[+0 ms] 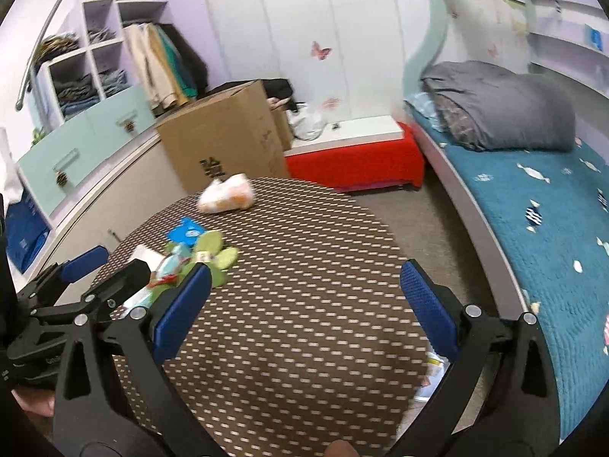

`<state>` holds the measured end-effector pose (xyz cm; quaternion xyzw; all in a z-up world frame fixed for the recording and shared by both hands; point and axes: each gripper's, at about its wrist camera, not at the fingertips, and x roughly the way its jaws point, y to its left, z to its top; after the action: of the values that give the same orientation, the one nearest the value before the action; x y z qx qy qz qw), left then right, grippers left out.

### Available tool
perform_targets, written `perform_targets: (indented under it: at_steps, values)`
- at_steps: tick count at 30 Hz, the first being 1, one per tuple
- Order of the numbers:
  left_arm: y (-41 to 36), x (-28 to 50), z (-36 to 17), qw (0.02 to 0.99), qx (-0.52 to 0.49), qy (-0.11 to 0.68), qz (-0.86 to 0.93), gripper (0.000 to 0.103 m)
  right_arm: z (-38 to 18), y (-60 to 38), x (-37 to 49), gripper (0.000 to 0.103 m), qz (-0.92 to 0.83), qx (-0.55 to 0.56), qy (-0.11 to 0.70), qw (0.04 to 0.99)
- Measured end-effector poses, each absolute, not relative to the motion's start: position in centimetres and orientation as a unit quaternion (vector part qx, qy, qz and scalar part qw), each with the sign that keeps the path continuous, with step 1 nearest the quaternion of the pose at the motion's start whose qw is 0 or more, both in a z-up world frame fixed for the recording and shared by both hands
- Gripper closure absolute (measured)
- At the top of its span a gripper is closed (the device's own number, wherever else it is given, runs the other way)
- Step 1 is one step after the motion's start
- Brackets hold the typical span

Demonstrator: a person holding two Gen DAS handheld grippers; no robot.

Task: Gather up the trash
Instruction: 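Grasp the blue toothpaste box with the right tool while the left tool grasps a white strip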

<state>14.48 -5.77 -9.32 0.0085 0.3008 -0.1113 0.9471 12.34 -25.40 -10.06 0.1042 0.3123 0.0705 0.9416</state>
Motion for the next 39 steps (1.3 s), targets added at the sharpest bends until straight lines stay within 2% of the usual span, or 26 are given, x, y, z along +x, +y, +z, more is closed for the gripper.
perform_targets:
  at_steps: [17, 21, 22, 31, 32, 34, 35, 37, 39]
  values:
    - [7.1, 15.4, -14.8, 0.937, -0.035, 0.347, -0.003, 0.009, -13.7, -13.6, 17.6, 0.007, 0.166, 0.069, 0.370, 0.912]
    - [8.6, 15.9, -15.9, 0.932, -0.045, 0.358, -0.001, 0.009, -15.2, -10.9, 19.3, 0.033, 0.180, 0.051, 0.395, 0.899]
    - [8.8, 16.2, -16.1, 0.931, -0.045, 0.363, -0.005, 0.009, -15.6, -10.4, 19.8, 0.035, 0.175, 0.047, 0.402, 0.897]
    - [7.8, 19.7, -17.8, 0.915, -0.032, 0.399, -0.056, 0.010, -16.4, -10.6, 18.9, 0.035, 0.165, 0.043, 0.420, 0.891]
    - [7.7, 20.0, -18.0, 0.912, -0.036, 0.403, -0.066, 0.014, -16.6, -10.8, 18.4, 0.035, 0.164, 0.051, 0.423, 0.890]
    - [7.8, 20.8, -18.6, 0.902, -0.056, 0.419, -0.092, 0.054, -17.0, -10.9, 17.4, 0.035, 0.165, 0.054, 0.429, 0.886]
    - [7.9, 21.1, -18.9, 0.896, -0.070, 0.425, -0.106, 0.058, -17.1, -10.8, 16.9, 0.035, 0.164, 0.052, 0.429, 0.887]
    - [8.1, 21.0, -18.8, 0.892, -0.088, 0.424, -0.128, 0.081, -17.2, -10.6, 16.3, 0.035, 0.163, 0.057, 0.431, 0.886]
    - [8.1, 20.5, -18.5, 0.897, -0.082, 0.416, -0.125, 0.085, -17.5, -10.2, 16.0, 0.035, 0.165, 0.068, 0.437, 0.882]
